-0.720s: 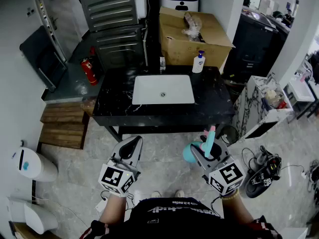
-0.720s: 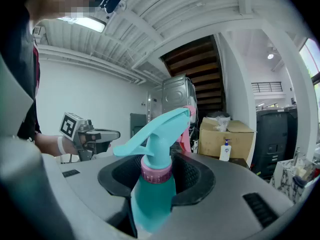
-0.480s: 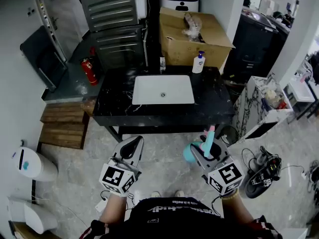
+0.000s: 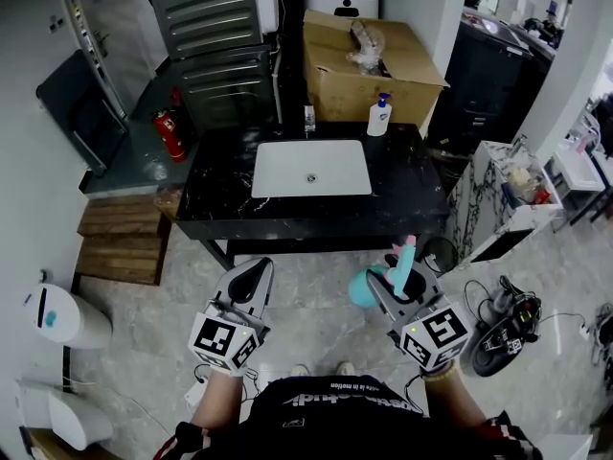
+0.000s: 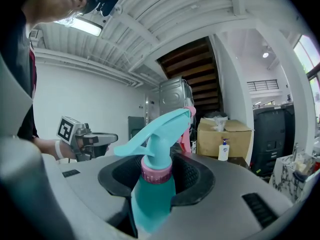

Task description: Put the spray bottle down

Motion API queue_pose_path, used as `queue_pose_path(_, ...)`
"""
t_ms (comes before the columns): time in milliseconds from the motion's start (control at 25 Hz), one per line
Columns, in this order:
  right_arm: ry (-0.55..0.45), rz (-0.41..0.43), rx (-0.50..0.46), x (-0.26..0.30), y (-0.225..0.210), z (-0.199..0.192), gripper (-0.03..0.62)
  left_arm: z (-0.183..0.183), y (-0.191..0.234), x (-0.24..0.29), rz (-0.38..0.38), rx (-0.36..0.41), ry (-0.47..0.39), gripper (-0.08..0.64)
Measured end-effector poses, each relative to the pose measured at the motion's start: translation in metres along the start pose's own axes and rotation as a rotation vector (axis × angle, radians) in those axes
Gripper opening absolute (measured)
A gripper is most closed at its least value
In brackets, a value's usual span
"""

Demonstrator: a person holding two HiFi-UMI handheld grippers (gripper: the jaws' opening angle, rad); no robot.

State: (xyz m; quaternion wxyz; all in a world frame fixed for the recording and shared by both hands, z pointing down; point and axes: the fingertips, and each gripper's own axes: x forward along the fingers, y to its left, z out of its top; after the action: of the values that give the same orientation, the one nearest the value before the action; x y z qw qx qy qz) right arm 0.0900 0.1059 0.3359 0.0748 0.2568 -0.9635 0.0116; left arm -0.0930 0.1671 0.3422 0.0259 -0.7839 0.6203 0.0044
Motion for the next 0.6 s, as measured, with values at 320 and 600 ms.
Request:
queue_pose_path(320, 0.008, 0.004, 0.004, -0.006, -0.005, -0.007, 0.196, -0.001, -0.004, 0.003, 0.015, -0.016, -0.006, 0.015)
queue_pose_path(600, 0.000, 0.013, 0.006, -0.008, -0.012, -0.006, 0.196, 0.000, -0.009, 0.010, 0.023, -0.015, 0.001, 0.015)
